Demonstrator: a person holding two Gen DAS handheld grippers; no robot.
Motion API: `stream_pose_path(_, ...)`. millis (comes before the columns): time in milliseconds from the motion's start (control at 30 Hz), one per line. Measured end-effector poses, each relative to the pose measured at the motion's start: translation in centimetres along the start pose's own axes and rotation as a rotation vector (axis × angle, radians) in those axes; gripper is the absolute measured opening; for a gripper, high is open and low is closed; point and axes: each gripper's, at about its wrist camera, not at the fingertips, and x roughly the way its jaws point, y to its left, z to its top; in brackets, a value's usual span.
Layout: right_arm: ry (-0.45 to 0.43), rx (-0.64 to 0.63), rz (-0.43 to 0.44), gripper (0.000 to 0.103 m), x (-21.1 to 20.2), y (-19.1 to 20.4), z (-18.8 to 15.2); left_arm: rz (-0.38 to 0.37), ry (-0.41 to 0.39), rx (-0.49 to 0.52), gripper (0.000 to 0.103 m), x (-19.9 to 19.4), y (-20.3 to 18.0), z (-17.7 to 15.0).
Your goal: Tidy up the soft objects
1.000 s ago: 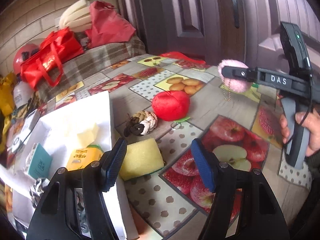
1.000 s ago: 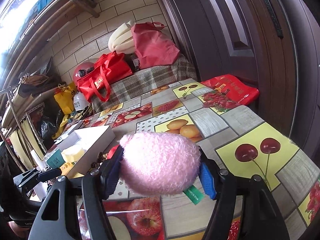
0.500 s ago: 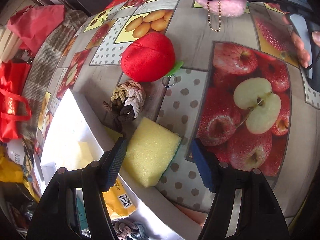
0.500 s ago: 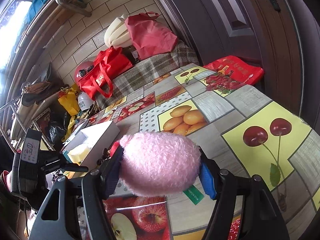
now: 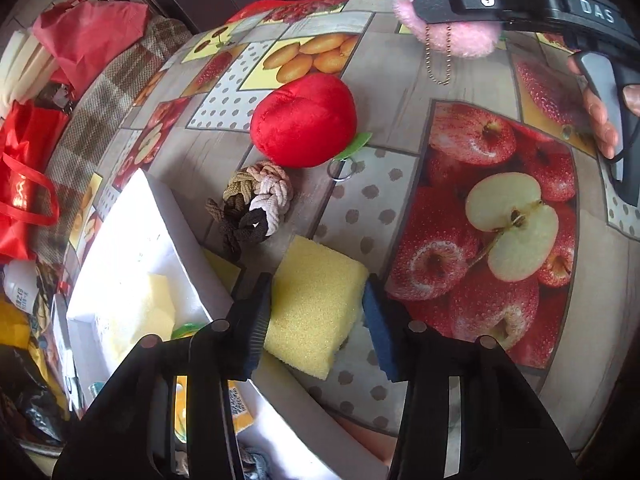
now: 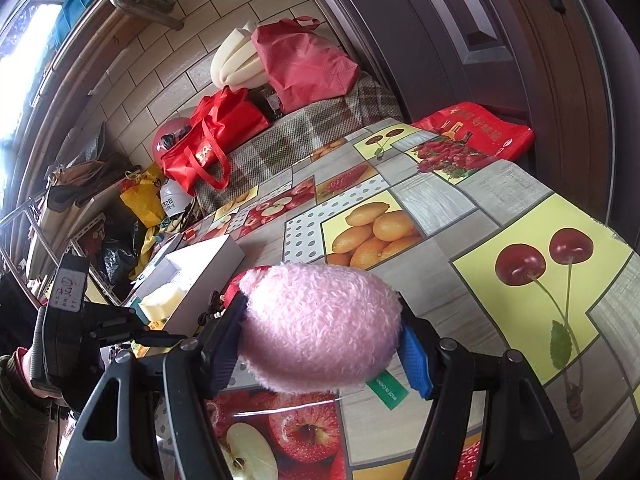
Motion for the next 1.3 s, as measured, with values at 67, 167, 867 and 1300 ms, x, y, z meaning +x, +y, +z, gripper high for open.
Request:
stream_pose_path(67,-0.013,-0.008,0.006,0.069,-0.3,0.2,0.0,0.036,-0.104,-0.057,0.044,-1.6,-0.8,-1.1)
stream_pose_path(167,-0.037,-0.020,0.008,0.069,-0.6,0.6,-0.1,0.127,-0.302,-0.227,0.044,-4.6,-0.9,-3.3)
stream_pose_path(867,-0.107,-0.436,-0.005,0.069,0.8,11.4,-2.8,0.411,-0.520,-0.862,0.045,-8.4,5.8,-14.7)
stream_pose_path(1300,-0.038,-0.491,0.113,0.069,6.4,18.8,-4.6,0.426,-0.490,-0.913,0.045,-7.2,8.6,-15.1)
